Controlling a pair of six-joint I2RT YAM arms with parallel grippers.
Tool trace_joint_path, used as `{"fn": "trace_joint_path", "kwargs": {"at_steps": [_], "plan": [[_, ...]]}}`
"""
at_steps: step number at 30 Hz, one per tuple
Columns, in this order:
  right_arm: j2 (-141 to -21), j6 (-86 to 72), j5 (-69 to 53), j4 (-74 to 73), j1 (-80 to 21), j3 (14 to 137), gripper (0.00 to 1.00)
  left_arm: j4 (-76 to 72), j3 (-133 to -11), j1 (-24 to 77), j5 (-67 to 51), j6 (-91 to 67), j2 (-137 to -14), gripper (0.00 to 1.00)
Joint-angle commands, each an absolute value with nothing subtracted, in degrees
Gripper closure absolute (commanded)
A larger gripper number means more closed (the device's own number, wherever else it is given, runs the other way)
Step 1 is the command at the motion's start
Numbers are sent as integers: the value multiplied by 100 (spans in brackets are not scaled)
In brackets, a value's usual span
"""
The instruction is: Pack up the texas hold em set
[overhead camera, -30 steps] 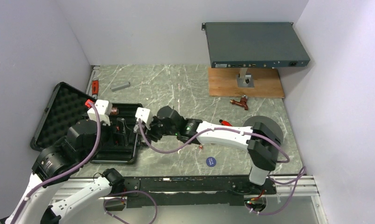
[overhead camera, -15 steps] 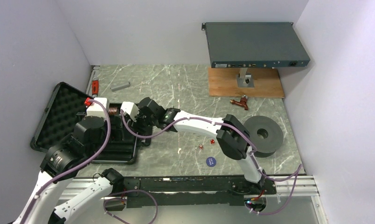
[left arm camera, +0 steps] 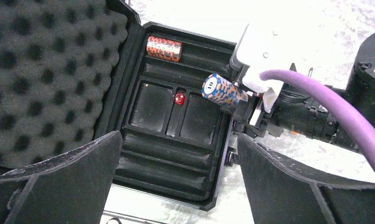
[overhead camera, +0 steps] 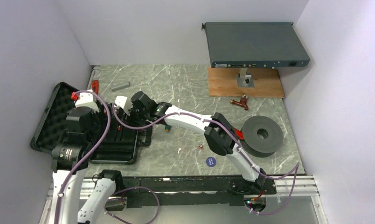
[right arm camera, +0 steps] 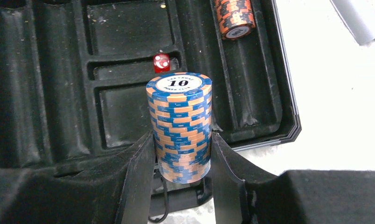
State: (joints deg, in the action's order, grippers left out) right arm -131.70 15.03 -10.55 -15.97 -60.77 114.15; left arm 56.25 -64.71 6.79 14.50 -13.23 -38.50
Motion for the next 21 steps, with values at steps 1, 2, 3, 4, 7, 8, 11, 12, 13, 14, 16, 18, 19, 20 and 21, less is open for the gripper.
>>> {"fn": "trace_joint_path", "kwargs": {"at_steps": [1,2,3,4,7,8,11,12,13,14,16,18,19,20,21], "plan": [[-13355,1906,-890,-1312,-6035,12198,100,4912,-6068,274,999,-1529,-3408,0],[-13438,1920,-881,-1302,-6023,12306,100,4829,-5968,239,970,-1506,-3316,0],[-13526,1932,-879,-1290,-6002,12398,100,4748,-5868,234,910,-1469,-3234,0],[-13599,1929,-887,-1265,-5991,12489,100,4717,-5783,229,869,-1446,-3176,0],[-13844,1862,-894,-1162,-5938,12785,100,4776,-5569,229,733,-1461,-3111,0],[-13930,1843,-889,-1136,-5925,12887,100,4793,-5467,230,664,-1471,-3104,0],[-14145,1881,-884,-1046,-5885,13167,100,4831,-5306,230,494,-1494,-3001,0],[-14231,1934,-869,-1009,-5876,13244,100,4839,-5270,230,463,-1498,-2965,0],[-14300,1991,-835,-1007,-5865,13324,100,4851,-5231,229,445,-1510,-2928,0],[-14369,2047,-809,-1017,-5846,13445,100,4859,-5192,229,421,-1519,-2899,0],[-14479,2171,-764,-1035,-5808,13571,100,4855,-5139,230,433,-1566,-2827,0],[-14561,2302,-684,-1018,-5781,13625,100,4784,-5091,233,373,-1553,-2745,0],[-14593,2363,-636,-1007,-5771,13623,100,4734,-5042,232,394,-1567,-2698,0],[-14614,2412,-626,-1003,-5754,13623,100,4683,-4992,231,401,-1573,-2655,0],[-14636,2449,-620,-1009,-5742,13623,100,4638,-4944,234,412,-1573,-2616,0]]}}
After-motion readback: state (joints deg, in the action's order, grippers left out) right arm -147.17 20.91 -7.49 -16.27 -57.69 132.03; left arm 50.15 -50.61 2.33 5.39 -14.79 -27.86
